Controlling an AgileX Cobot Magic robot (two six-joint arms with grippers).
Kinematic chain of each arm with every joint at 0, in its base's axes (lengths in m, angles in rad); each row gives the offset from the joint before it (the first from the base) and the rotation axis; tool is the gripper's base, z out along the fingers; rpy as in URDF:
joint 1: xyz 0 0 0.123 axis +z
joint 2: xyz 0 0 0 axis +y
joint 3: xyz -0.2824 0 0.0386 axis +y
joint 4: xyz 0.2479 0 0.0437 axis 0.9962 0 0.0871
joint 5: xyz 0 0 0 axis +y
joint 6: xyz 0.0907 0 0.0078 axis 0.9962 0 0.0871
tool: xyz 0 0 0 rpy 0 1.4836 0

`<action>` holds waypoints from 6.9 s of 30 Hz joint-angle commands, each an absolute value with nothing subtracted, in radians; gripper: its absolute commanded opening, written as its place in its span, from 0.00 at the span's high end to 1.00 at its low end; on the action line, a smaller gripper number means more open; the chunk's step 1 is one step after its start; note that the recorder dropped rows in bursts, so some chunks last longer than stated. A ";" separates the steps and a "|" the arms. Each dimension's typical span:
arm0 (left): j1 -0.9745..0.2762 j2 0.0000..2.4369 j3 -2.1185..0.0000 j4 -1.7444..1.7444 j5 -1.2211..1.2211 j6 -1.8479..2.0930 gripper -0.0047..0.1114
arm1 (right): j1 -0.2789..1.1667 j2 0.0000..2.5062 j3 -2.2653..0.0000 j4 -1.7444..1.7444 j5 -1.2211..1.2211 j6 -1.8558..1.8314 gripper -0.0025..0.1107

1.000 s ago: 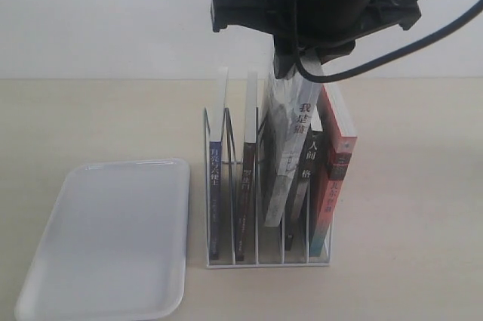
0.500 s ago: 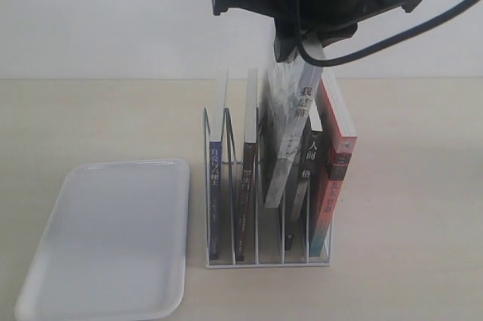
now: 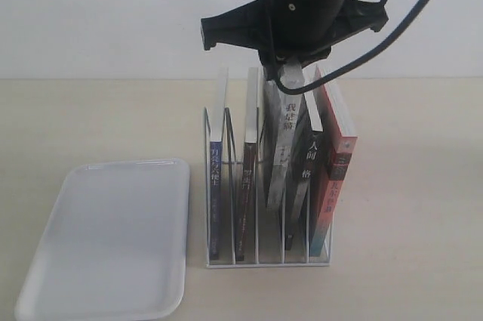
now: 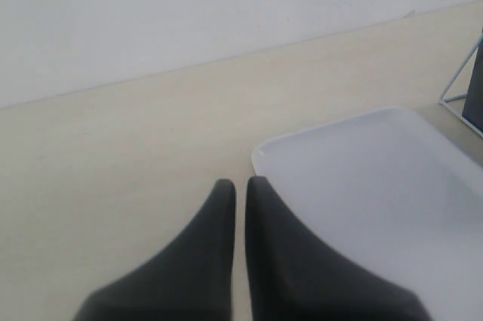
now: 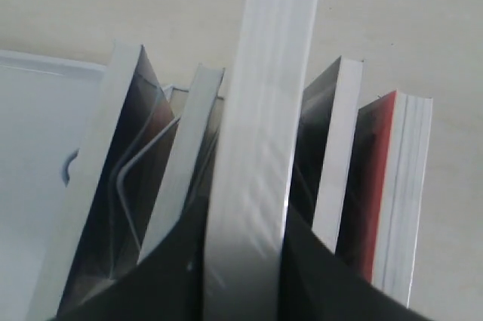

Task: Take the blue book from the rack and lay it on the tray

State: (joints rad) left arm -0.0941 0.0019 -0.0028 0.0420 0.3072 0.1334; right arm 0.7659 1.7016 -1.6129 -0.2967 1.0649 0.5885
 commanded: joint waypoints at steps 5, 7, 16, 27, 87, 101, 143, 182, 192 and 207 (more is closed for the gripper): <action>-0.103 0.000 0.000 0.034 0.293 0.123 0.92 | 0.767 1.690 -1.504 -0.332 0.946 0.659 0.98; -0.103 0.000 0.000 0.034 0.293 0.123 0.92 | 0.767 1.690 -1.483 -0.334 0.936 0.671 0.98; -0.103 0.000 0.000 0.034 0.293 0.123 0.92 | 0.767 1.690 -1.477 -0.310 0.931 0.679 0.98; -0.103 0.000 0.000 0.034 0.293 0.123 0.92 | 0.767 1.695 -1.477 -0.261 0.953 0.662 0.98; -0.103 0.000 0.000 0.034 0.293 0.123 0.92 | 0.825 1.762 -1.585 -0.093 0.880 0.491 0.64; -0.103 0.000 0.000 0.034 0.293 0.123 0.92 | 0.825 1.786 -1.583 -0.181 0.916 0.546 0.64; -0.103 0.000 0.000 0.034 0.293 0.123 0.92 | 0.881 1.824 -1.776 -0.218 1.111 0.492 0.98; -0.103 0.000 0.000 0.034 0.293 0.123 0.92 | 0.930 1.823 -2.247 -0.426 1.221 0.156 0.98; -0.103 0.000 0.000 0.034 0.293 0.123 0.92 | 0.979 1.827 -2.256 -0.380 1.115 0.034 0.98; -0.103 0.000 0.000 0.034 0.293 0.123 0.92 | 1.048 1.927 -2.256 -0.259 1.054 -0.244 0.98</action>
State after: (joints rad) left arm -0.0941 0.0019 -0.0028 0.0420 0.3072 0.1334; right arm 1.0393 1.9131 -2.2428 -0.2679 1.1025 -0.1742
